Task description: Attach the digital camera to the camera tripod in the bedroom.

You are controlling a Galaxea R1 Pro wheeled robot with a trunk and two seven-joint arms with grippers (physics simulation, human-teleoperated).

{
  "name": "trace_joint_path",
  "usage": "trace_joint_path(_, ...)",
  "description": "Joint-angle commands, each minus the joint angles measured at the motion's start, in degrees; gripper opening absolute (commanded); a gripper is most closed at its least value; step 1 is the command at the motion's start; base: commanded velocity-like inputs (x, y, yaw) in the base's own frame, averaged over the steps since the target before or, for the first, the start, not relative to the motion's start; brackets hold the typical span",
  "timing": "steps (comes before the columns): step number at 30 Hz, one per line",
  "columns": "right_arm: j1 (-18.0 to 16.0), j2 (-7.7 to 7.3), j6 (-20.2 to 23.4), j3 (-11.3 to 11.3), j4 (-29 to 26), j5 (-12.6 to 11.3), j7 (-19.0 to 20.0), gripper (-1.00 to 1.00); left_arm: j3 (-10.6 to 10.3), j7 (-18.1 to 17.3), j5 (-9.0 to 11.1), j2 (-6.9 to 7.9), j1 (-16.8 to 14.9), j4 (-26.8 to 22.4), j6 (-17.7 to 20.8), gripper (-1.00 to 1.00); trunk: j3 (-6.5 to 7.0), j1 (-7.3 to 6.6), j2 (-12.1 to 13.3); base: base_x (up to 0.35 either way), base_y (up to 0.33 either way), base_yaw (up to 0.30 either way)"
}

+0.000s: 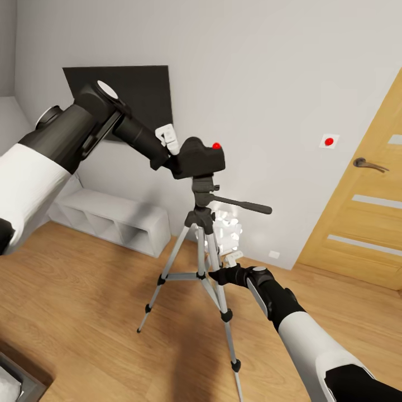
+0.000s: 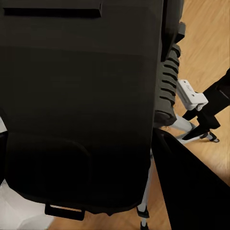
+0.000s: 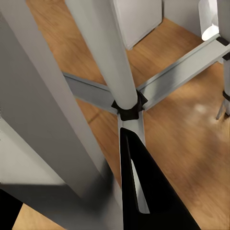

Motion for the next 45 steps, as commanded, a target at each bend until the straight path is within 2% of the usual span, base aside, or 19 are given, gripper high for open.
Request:
trace_joint_path(1, 0.0, -0.05, 0.3, -0.1, 0.0, 0.6, 0.2, -1.00, -0.1, -0.4, -0.3, 0.13, -0.1, -0.3, 0.5, -1.00, -0.12, 0.04, -0.1, 0.000, 0.000, 0.000)
trace_joint_path(21, 0.0, -0.28, 0.2, 0.0, 0.2, -0.3, 0.2, -1.00, 0.0, -0.1, -0.3, 0.34, -0.1, -0.9, 0.4, -1.00, -0.12, 0.04, -0.1, 0.000, 0.000, 0.000)
trace_joint_path(33, 0.0, -0.28, 0.2, 0.0, 0.2, -0.3, 0.2, -1.00, 3.7, 0.8, -0.4, -0.31, -0.1, -1.0, 0.4, -1.00, -0.12, 0.04, -0.1, 0.000, 0.000, 0.000)
trace_joint_path(41, 0.0, -0.28, 0.2, 0.0, 0.2, -0.3, 0.2, -1.00, 4.0, 0.9, -0.4, -0.36, -0.1, -1.0, 0.4, -1.00, -0.12, 0.04, -0.1, 0.000, 0.000, 0.000)
trace_joint_path(42, 0.0, -0.28, 0.2, 0.0, 0.2, 4.3, 0.2, -1.00, 4.1, 0.9, -0.4, -0.36, -0.1, -1.0, 0.4, -1.00, -0.12, 0.04, -0.1, 0.000, 0.000, 0.000)
trace_joint_path(45, 0.0, -0.28, 0.2, 0.0, 0.2, 4.4, 0.2, -1.00, 4.1, 0.9, -0.4, -0.39, -0.1, -0.8, 0.4, -1.00, -0.12, 0.04, -0.1, 0.000, 0.000, 0.000)
